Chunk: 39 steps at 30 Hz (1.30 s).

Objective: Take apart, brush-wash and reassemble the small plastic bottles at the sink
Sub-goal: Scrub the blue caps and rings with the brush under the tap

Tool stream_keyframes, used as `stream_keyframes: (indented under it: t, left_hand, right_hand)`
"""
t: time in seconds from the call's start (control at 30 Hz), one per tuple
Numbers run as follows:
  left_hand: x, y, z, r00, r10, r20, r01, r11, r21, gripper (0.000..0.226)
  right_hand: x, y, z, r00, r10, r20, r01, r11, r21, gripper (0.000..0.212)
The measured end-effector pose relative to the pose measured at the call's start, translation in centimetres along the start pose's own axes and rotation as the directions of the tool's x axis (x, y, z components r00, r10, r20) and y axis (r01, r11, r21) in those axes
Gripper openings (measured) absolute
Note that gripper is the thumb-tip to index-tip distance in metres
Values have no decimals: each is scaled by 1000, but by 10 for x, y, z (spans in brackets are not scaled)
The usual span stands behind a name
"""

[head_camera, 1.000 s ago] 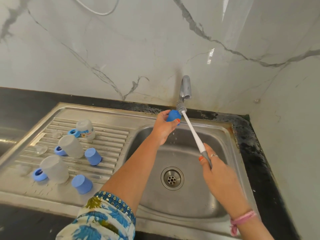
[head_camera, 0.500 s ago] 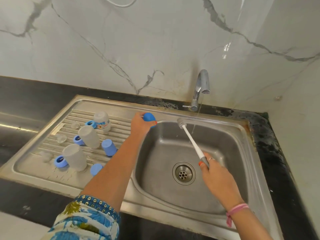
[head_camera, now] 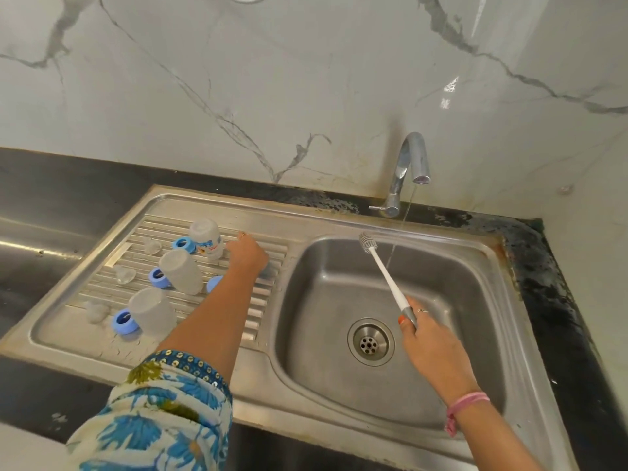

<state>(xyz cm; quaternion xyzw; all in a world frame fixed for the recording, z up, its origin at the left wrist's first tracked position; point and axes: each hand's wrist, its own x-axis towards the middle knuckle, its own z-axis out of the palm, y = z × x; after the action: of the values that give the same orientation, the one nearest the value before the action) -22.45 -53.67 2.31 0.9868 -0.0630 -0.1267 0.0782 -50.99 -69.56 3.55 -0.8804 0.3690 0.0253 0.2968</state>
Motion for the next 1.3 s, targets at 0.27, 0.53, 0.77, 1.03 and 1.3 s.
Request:
stream_keyframes:
  t: [0.27, 0.53, 0.77, 1.03, 1.3]
  left_hand:
    - [4, 1, 5, 996, -27, 85, 18, 994, 108, 54]
    - [-25, 64, 7, 981, 140, -132, -155, 983, -103, 55]
    - [-56, 125, 42, 951, 170, 259, 108, 602, -791, 45]
    - [-82, 173, 71, 799, 389, 459, 450, 121, -885, 35]
    - [-65, 213, 76, 848, 224, 480, 445, 190, -875, 12]
  right_hand:
    - [-3, 33, -5, 995, 95, -29, -96, 995, -8, 36]
    - [-13, 43, -11, 995, 70, -69, -72, 997, -20, 40]
    - [-18, 55, -19, 992, 105, -66, -94, 984, 153, 20]
    - [-11, 72, -24, 976, 108, 188, -203, 756, 623, 13]
    - [-22, 98, -25, 914, 76, 398, -396, 369, 841, 24]
